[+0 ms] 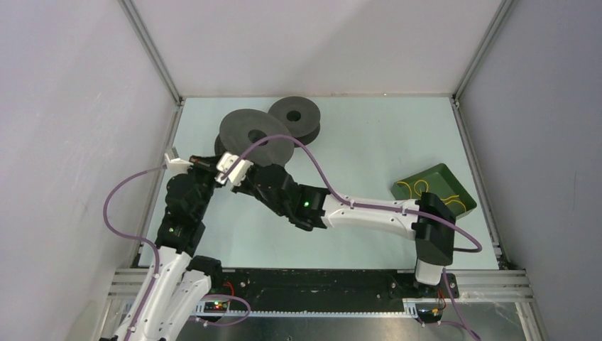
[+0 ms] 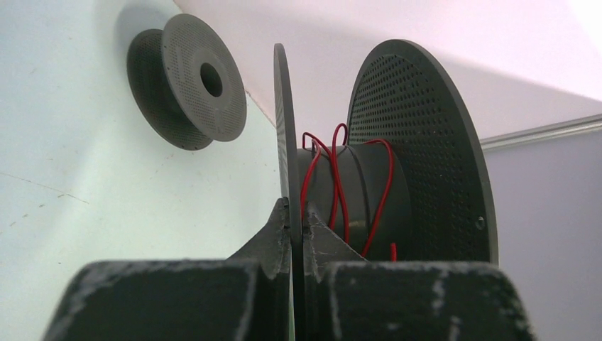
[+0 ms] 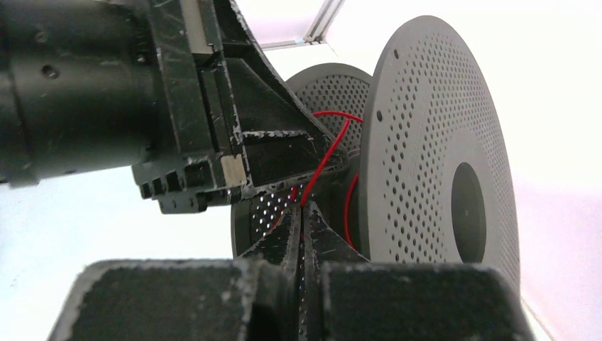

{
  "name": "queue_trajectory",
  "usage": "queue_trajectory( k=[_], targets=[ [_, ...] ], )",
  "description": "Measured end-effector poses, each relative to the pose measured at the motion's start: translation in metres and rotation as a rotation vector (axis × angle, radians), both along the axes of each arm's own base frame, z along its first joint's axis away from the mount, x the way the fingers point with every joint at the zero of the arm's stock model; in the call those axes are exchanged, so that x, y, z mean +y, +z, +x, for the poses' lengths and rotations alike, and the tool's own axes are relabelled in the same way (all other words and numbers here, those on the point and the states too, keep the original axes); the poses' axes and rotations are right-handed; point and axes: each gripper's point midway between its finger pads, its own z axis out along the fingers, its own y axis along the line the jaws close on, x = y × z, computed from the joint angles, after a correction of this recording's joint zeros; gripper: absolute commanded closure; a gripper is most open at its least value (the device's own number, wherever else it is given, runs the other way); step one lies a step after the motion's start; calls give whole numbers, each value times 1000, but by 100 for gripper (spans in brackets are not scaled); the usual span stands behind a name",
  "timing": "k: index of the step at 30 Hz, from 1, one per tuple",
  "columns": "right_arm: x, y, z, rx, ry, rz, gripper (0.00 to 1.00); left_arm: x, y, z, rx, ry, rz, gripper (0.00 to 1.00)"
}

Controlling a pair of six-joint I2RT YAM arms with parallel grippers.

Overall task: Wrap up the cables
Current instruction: Wrap the cable around the cable reel.

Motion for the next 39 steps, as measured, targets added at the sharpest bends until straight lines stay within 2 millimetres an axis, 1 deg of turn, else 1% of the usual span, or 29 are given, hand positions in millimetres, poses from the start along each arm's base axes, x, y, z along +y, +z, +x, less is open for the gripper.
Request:
queue_trajectory(
  k=[3, 7, 12, 15, 20, 24, 27, 31, 36, 39],
  targets=[
    [4, -3, 6, 12, -42, -1, 94, 3, -3, 1, 7, 19, 9, 100],
    [4, -7, 6, 26, -67, -2, 87, 4, -6, 1, 20, 20, 13, 100],
    [3, -7, 6, 30, -77, 0, 84, 2, -7, 0, 24, 15, 12, 100],
    [1, -7, 5, 34, -78, 3, 81, 1, -7, 0, 24, 8, 11, 100],
    [-5, -8, -1, 42, -55, 4, 81, -3, -8, -2, 28, -8, 8, 100],
    [-5, -10, -3, 48, -43, 2, 78, -3, -12, -2, 36, -11, 6, 100],
    [-5, -11, -3, 52, -40, 1, 77, -3, -13, -1, 38, -10, 6, 100],
    [-6, -10, -5, 52, -34, 2, 76, -4, -13, -2, 37, -14, 5, 100],
    [-7, -8, -8, 56, -17, 0, 72, -5, -13, -1, 35, -18, 2, 100],
    [-9, -6, -9, 59, -11, -1, 71, -7, -11, -1, 29, -31, -7, 100]
  ],
)
